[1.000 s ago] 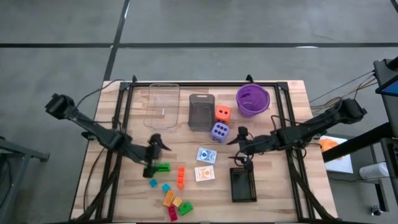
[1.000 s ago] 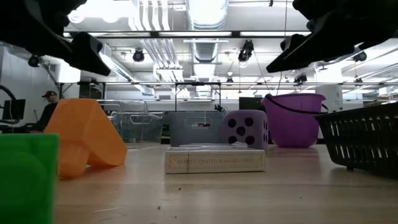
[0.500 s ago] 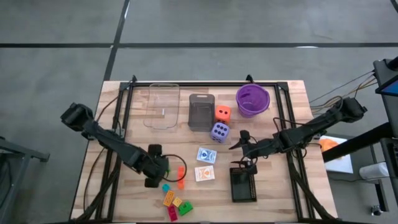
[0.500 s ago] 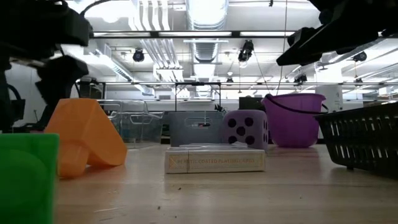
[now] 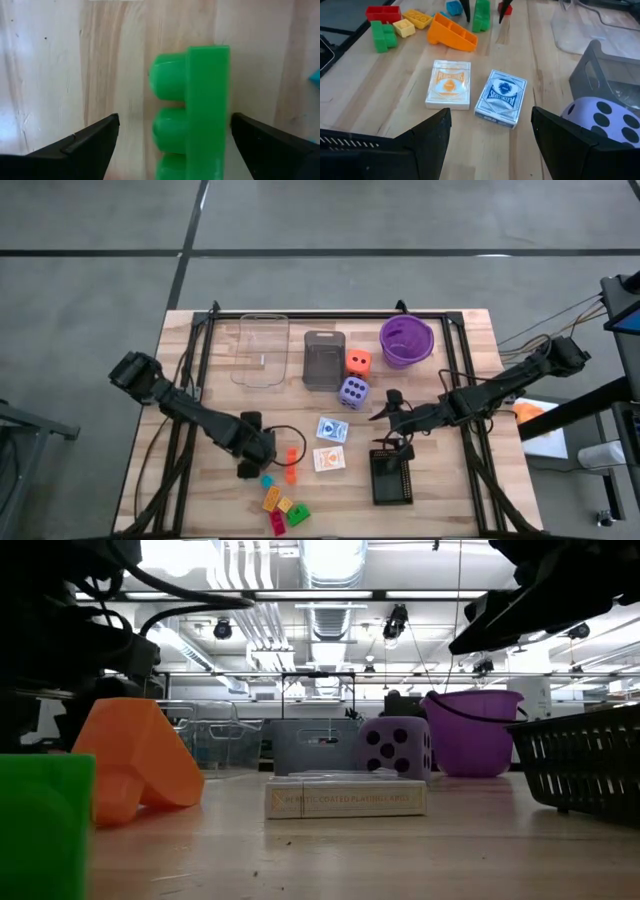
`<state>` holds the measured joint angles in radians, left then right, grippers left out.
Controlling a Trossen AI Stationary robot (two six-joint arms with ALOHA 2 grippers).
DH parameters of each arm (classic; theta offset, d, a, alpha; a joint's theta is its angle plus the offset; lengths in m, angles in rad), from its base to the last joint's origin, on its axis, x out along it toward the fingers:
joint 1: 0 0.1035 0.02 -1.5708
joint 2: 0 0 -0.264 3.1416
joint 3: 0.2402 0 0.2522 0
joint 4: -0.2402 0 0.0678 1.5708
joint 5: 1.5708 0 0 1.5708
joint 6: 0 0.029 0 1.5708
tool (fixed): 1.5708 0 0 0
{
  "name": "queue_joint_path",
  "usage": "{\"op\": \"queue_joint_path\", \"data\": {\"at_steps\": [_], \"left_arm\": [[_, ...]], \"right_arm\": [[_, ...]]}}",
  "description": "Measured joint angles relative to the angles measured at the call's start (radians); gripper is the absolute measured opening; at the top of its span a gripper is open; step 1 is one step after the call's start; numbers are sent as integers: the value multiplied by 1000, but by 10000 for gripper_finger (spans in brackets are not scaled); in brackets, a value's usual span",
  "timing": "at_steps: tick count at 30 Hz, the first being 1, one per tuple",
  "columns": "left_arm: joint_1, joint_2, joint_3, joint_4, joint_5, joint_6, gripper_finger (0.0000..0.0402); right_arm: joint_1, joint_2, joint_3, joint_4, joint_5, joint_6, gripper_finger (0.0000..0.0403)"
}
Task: Pick & Place Toys
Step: Put the top green game piece into the transparent bin
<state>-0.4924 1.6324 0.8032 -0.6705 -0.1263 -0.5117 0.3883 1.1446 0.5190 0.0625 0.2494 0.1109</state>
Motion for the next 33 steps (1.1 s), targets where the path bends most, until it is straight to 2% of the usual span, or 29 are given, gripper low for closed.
{"op": "queue_joint_path", "data": {"at_steps": [4, 10, 11, 18, 25, 28, 33], "left_arm": [[4, 0, -1, 3, 0, 24, 309], [4, 0, -3, 1, -21, 61, 162], [5, 0, -3, 1, -24, 66, 154], [5, -47, -11, 5, -108, 97, 155], [6, -240, -10, 48, -245, 117, 155], [6, -354, -28, 133, -335, 170, 155], [41, -568, -145, 400, -517, 337, 155]], "right_arm": [[5, 0, 0, -5, 0, 14, 275], [5, 0, -1, -8, 0, 17, 275], [5, 0, -1, -10, 0, 17, 275], [5, 0, -1, -13, 0, 17, 275], [5, -1, -10, -10, 0, 21, 275], [5, -1, -21, -5, 0, 22, 275], [5, -1, -45, 82, 0, 16, 275]]}}
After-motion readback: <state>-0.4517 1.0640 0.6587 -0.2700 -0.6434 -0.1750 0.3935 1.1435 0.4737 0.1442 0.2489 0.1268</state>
